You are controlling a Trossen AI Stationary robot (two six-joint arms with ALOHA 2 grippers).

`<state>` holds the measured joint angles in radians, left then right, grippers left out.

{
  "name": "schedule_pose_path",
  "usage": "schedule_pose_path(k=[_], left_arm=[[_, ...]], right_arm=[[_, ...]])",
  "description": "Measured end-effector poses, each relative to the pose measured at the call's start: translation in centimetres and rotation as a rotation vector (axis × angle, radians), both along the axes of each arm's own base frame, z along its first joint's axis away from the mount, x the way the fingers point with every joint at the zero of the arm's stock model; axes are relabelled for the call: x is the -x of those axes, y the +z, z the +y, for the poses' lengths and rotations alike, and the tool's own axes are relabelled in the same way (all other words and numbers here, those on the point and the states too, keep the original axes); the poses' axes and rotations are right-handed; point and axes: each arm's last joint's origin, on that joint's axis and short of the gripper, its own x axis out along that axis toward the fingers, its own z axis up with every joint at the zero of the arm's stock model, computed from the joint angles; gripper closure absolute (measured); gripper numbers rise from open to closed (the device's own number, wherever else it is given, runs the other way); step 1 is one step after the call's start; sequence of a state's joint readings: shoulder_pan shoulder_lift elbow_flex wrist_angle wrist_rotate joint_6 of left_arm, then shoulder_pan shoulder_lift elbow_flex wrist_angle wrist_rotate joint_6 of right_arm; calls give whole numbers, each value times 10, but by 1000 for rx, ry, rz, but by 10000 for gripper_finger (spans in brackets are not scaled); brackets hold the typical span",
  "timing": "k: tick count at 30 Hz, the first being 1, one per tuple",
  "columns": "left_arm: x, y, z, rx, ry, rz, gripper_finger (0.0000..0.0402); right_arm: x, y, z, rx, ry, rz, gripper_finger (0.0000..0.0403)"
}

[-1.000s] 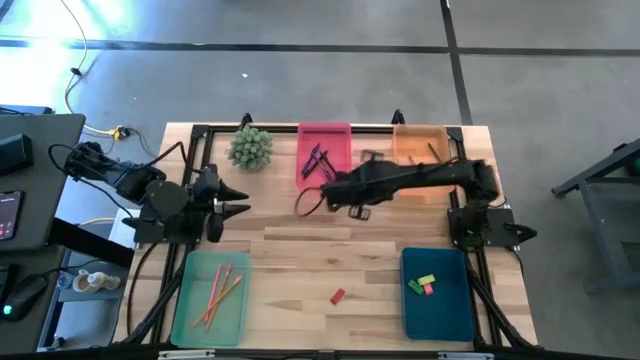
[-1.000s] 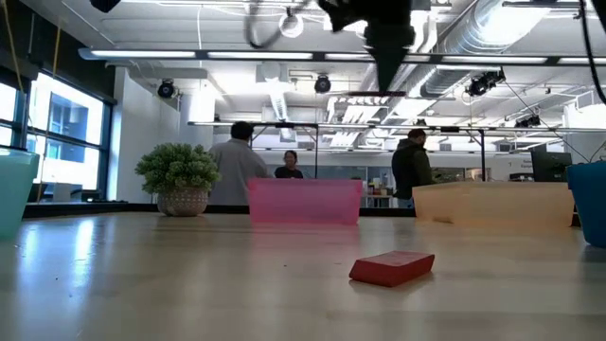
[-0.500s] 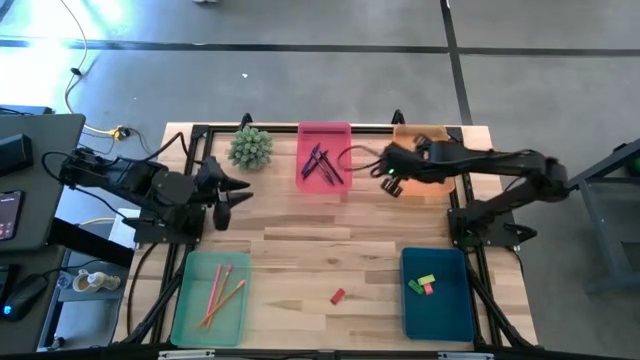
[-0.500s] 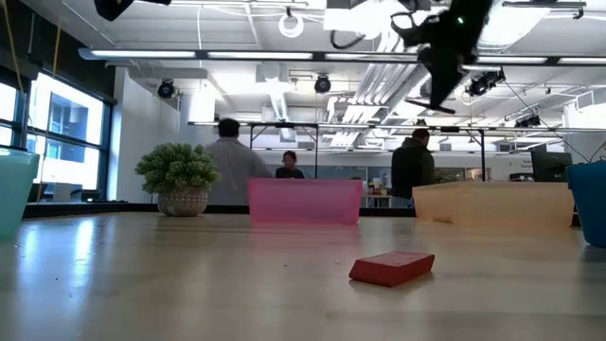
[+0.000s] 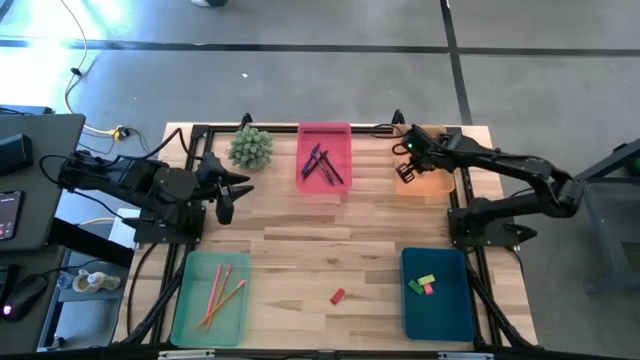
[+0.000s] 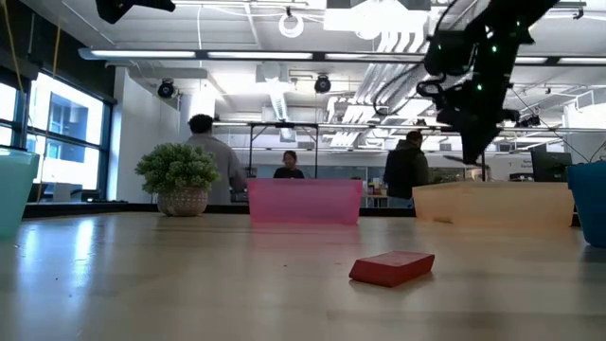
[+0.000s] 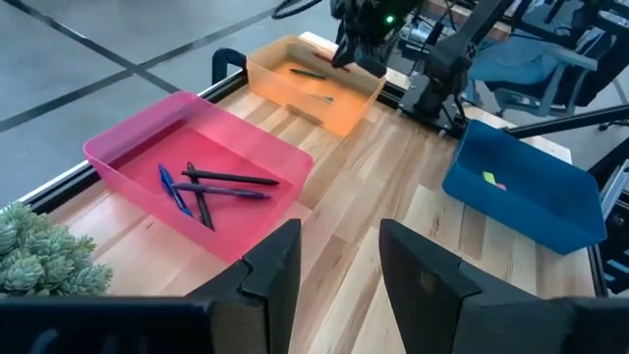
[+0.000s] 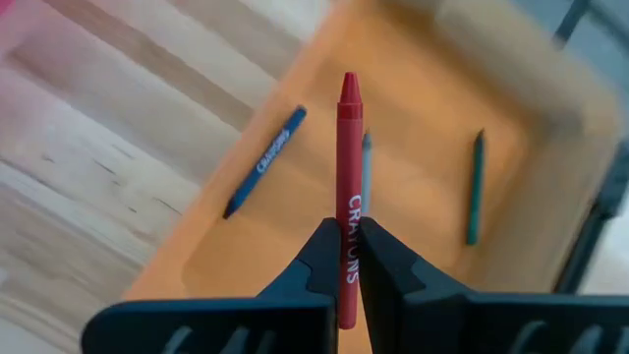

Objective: Sort crayons/erasers/pens/pencils in bins
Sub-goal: Put the red crayon into the orange bin

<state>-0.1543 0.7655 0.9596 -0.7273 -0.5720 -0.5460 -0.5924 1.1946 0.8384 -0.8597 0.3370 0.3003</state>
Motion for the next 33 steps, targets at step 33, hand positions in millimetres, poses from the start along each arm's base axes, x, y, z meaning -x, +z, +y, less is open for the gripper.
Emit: schedule_pose_path(k=[33], left_arm=[[-21, -11, 0, -4, 154, 32, 275]], right_arm=[[20, -69, -25, -228, -38, 52, 369]])
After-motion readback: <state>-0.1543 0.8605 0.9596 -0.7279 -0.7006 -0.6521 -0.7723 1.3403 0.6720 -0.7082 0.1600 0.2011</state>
